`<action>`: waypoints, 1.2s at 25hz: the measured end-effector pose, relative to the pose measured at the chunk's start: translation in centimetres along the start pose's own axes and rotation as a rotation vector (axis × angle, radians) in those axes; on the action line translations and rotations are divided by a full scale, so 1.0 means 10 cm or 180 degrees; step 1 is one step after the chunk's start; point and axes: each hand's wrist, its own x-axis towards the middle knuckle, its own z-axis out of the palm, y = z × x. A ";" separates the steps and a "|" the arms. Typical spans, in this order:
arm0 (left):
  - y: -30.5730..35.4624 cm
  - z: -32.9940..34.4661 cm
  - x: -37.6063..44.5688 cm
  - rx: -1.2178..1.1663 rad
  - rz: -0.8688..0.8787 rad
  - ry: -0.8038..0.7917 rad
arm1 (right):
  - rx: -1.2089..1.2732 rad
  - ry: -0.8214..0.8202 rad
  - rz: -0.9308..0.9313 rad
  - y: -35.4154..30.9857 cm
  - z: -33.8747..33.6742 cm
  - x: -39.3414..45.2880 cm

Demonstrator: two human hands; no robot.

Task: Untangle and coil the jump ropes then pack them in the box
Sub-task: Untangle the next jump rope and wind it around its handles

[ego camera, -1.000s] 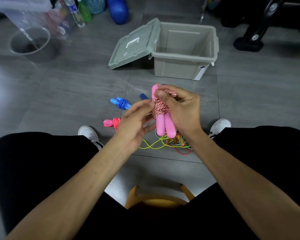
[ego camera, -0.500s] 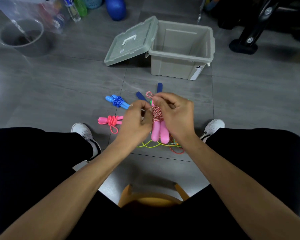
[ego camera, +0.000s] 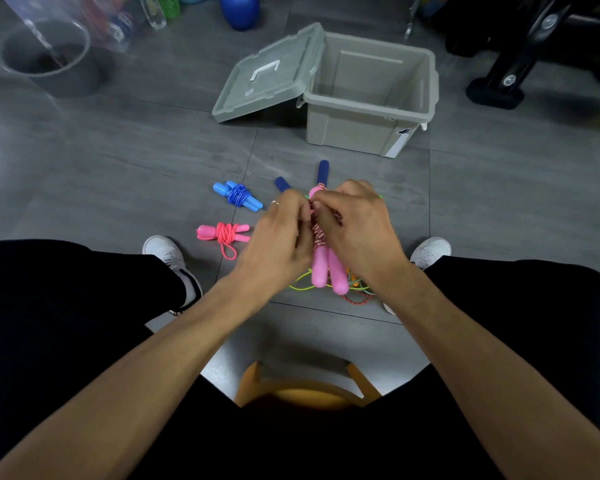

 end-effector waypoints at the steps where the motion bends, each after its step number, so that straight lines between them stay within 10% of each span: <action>1: -0.01 0.00 -0.01 0.0134 0.0129 -0.0046 | -0.0097 -0.0232 0.0000 0.02 -0.02 0.02; 8: -0.14 -0.05 -0.08 0.0905 0.1011 -0.0359 | -0.0125 -0.1170 -0.0757 0.13 -0.15 0.10; 17: -0.06 -0.06 -0.07 0.0131 0.0333 0.0409 | -0.0388 -0.0409 -0.1068 0.08 -0.15 0.04; 30: -0.13 -0.15 0.12 0.0239 0.0448 -0.0013 | 0.0347 -0.0058 -0.0822 0.16 0.09 0.07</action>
